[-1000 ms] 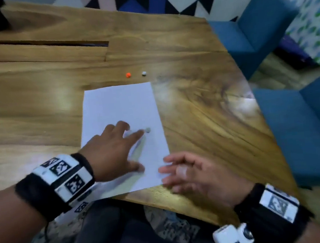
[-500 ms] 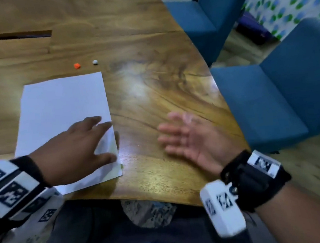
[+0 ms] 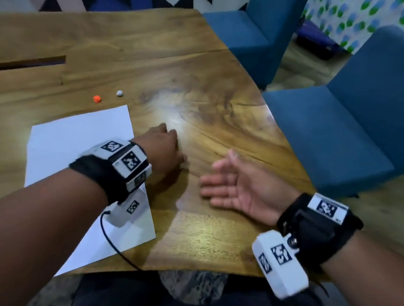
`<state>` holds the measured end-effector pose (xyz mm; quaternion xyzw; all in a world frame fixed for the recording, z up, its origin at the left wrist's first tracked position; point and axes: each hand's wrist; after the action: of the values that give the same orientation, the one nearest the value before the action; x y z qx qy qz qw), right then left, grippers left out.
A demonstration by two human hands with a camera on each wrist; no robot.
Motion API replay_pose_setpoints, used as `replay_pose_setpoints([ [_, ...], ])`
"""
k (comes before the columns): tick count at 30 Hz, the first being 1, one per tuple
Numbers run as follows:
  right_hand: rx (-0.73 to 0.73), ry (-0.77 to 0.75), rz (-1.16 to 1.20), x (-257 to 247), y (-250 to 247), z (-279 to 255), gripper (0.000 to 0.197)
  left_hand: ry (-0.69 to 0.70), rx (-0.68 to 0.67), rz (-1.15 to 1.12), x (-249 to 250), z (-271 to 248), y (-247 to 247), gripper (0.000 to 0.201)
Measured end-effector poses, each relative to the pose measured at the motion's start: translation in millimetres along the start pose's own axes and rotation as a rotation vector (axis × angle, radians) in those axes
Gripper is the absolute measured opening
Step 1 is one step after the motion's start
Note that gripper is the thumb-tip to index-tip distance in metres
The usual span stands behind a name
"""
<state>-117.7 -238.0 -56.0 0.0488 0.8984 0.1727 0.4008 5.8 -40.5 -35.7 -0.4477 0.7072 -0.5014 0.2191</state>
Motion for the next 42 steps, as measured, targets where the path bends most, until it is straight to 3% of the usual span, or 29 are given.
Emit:
replay_pose_setpoints([
  [2, -0.036, 0.046, -0.019, 5, 0, 4, 0.053, -0.016, -0.032, 0.02, 13, 4, 7, 0.062],
  [5, 0.163, -0.082, 0.115, -20, -22, 14, 0.048, 0.054, -0.091, -0.003, 41, 0, 15, 0.069],
  [8, 0.335, -0.196, 0.173, -42, -36, 18, 0.041, 0.278, -0.052, -0.107, 60, -5, 15, 0.044],
  [10, 0.318, -0.186, 0.187, -41, -31, 14, 0.04, 0.351, 0.029, -0.153, 58, -1, 3, 0.032],
  [13, 0.086, -0.016, 0.168, -14, -2, 8, 0.047, 0.244, 0.154, -0.149, 35, 23, -18, 0.034],
  [15, -0.066, 0.092, 0.126, 5, 19, 13, 0.05, 0.168, 0.135, -0.126, 21, 35, -27, 0.033],
  [17, -0.109, 0.102, 0.106, 8, 30, 25, 0.048, 0.126, 0.06, -0.129, 15, 38, -28, 0.042],
  [20, -0.033, 0.038, 0.227, -15, 22, 45, 0.049, 0.117, 0.029, -0.301, 19, 31, -25, 0.074],
  [23, 0.177, -0.102, 0.348, -45, 2, 55, 0.05, 0.127, 0.046, -0.538, 24, 20, -24, 0.083],
  [26, 0.343, -0.216, 0.391, -58, -3, 49, 0.05, 0.105, 0.156, -0.765, 16, 11, -27, 0.098],
  [28, 0.226, -0.205, 0.401, -49, 16, 43, 0.056, 0.041, 0.261, -0.819, 2, 13, -27, 0.102],
  [31, -0.047, -0.006, 0.284, -12, 66, 41, 0.07, -0.014, 0.323, -0.842, -13, 19, -30, 0.103],
  [33, -0.102, 0.108, 0.198, 9, 89, 44, 0.073, -0.019, 0.317, -0.807, -18, 23, -32, 0.105],
  [36, -0.026, 0.063, 0.241, 12, 82, 48, 0.073, -0.034, 0.332, -0.821, -24, 26, -36, 0.131],
  [40, 0.264, -0.223, 0.317, -8, 45, 41, 0.061, -0.076, 0.35, -0.795, -29, 28, -40, 0.131],
  [42, 0.225, -0.243, 0.347, -8, 44, 37, 0.06, -0.049, 0.317, -0.725, -28, 30, -39, 0.124],
])
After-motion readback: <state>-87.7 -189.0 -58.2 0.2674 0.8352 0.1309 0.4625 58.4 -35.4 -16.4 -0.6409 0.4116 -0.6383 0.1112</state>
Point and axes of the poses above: each hand's wrist, its own z-axis towards the middle knuckle, its own y-axis out of the palm, x = y × z, and after that the axes turned 9 degrees about y, right-handed
